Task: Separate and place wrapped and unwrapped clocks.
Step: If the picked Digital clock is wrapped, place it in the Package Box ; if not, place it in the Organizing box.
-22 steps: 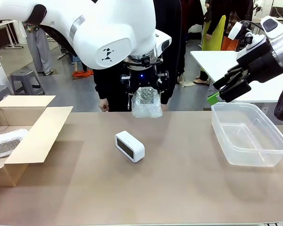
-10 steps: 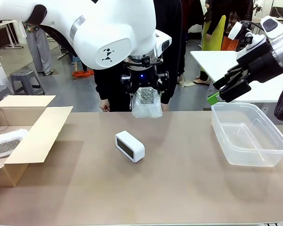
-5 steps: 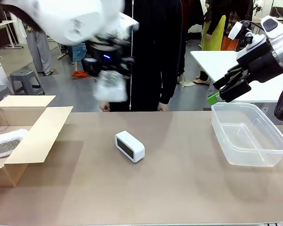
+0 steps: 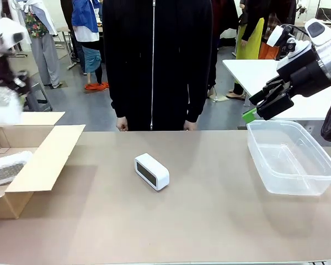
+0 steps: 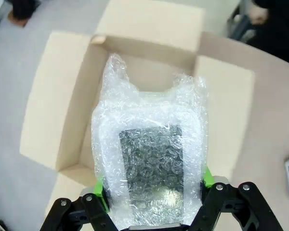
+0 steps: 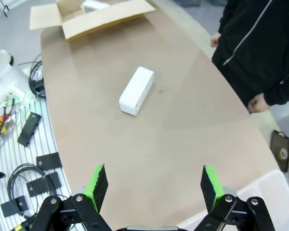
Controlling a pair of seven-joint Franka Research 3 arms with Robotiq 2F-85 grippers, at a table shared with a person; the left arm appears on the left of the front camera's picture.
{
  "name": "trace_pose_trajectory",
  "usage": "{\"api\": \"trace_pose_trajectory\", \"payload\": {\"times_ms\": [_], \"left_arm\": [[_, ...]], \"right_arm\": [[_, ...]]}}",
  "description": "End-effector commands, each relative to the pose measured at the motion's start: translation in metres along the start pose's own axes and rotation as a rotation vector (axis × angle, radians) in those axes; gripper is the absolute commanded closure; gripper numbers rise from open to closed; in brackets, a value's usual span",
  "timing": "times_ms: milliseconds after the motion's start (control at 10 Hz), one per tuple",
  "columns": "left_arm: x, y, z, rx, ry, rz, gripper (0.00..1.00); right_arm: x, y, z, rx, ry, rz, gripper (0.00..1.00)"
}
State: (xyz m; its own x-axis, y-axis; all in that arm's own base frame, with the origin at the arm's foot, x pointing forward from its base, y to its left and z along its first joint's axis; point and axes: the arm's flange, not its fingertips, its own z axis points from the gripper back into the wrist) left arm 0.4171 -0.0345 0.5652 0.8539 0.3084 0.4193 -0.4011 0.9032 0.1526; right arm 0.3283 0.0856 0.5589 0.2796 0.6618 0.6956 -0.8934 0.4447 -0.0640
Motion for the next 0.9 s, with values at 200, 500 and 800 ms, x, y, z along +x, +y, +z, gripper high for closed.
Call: {"api": "trace_pose_trajectory", "payload": {"times_ms": [200,500,800], "left_arm": [[-0.009,0.033,-0.095,0.015,0.107,0.163,0.19],[-0.013,0.044,-0.131,-0.026,0.081,0.236,0.19],[-0.012,0.043,-0.144,-0.012,0.069,0.256,0.19]], "right_arm": [[-0.001,0.0,-0.003,0.02,-0.018,-0.003,0.0],[-0.001,0.0,-0.003,0.02,-0.018,-0.003,0.0],[-0.001,0.0,-0.003,0.02,-0.018,-0.003,0.0]]}}
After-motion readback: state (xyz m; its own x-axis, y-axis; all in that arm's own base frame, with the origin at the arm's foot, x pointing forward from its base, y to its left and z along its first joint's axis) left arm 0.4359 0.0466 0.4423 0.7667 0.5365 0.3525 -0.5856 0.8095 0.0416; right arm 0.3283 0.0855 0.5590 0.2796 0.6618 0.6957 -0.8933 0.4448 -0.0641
